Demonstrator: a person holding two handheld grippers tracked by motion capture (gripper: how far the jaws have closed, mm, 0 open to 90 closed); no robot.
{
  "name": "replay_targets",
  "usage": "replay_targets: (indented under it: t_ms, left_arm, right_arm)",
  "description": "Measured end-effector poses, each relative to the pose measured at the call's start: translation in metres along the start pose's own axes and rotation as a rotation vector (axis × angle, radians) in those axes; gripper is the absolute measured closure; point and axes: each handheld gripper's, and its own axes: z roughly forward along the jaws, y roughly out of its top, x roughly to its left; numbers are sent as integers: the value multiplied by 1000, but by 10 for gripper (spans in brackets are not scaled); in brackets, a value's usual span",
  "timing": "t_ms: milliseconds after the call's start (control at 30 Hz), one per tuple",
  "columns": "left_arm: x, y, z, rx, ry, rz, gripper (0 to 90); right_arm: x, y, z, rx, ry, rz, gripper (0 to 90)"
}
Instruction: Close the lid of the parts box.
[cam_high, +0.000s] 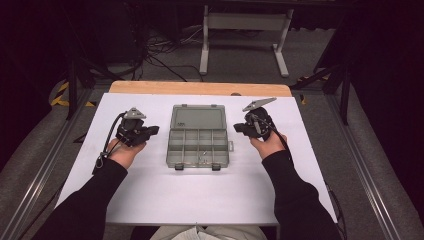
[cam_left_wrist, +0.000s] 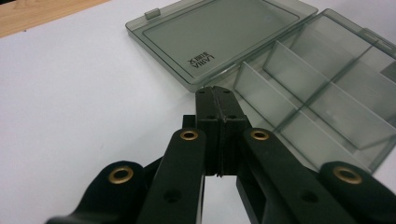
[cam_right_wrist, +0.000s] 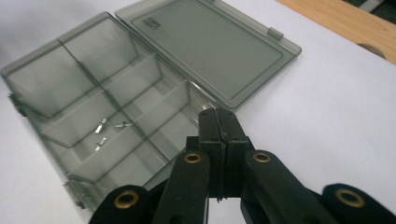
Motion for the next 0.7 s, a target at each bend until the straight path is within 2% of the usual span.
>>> replay_targets:
  t_ms: [167, 333, 500, 567, 600, 633, 700]
  left_arm:
    - [2, 7, 13, 47, 1, 20, 897]
    - [3, 10, 25, 75, 4, 44, 896]
    - [7, 12, 33, 90, 25, 46, 897]
    - [8, 12, 34, 92, 20, 41, 897]
    - [9, 12, 36, 95, 25, 34, 897]
    - [10, 12, 38, 99, 40, 45, 897]
    - [13, 12, 40, 108, 38, 29, 897]
  right_arm:
    - [-4, 0, 11, 29, -23, 10, 900]
    - [-5, 1, 19, 48, -26, 8, 900]
    - [-11, 4, 30, 79, -31, 13, 900]
    - [-12, 4, 32, 84, -28, 20, 900]
    - [-14, 4, 34, 85, -30, 24, 900]
    - [-17, 4, 36, 88, -26, 31, 900]
    - [-21, 3, 42, 92, -22, 41, 900]
